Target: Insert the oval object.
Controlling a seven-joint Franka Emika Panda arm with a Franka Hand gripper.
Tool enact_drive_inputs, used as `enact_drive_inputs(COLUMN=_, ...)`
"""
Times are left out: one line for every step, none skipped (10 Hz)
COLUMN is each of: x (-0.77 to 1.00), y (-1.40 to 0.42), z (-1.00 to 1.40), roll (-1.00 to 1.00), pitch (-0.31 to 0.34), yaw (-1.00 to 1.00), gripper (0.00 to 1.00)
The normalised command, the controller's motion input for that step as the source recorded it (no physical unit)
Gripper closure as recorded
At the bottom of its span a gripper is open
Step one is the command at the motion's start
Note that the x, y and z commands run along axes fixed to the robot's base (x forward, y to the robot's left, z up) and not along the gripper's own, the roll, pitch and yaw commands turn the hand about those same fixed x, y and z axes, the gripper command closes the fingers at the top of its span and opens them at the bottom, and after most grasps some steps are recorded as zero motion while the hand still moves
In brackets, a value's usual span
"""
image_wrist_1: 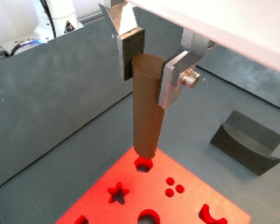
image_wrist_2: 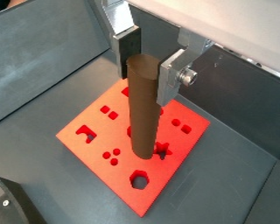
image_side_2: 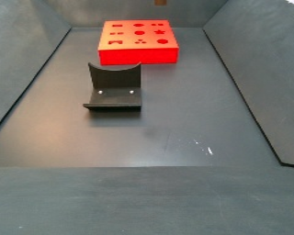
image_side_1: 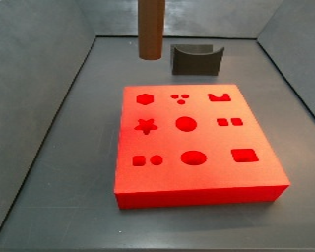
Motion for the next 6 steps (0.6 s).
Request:
enact_drive_inputs(x=0.22, y=0.00, z=-0.12, roll=-0.25, pitch=-0.083, yaw=-0.31, gripper=1.00)
enact_drive_inputs(x=0.33, y=0.00, z=-0.14, roll=-0.34, pitch=-0.141, yaw=-0.39, gripper=1.00)
enact_drive_inputs(x=0.44, y=-0.04, z=-0.14, roll=-0.38, pitch=-0.167, yaw=-0.34, gripper=1.00)
enact_drive_inputs(x=0.60, y=-0.19, z=-0.09, roll=-0.30, pitch=-0.109, yaw=-0.26, gripper=1.00)
enact_drive_inputs(x=0.70, y=-0.38, z=0.00, roll=-0.17, pitch=-0.010, yaw=-0.17, gripper=1.00)
enact_drive_inputs(x=0.58, y=-0.53, z=0.00, roll=-0.04, pitch=0.000, yaw=0.00, gripper=1.00)
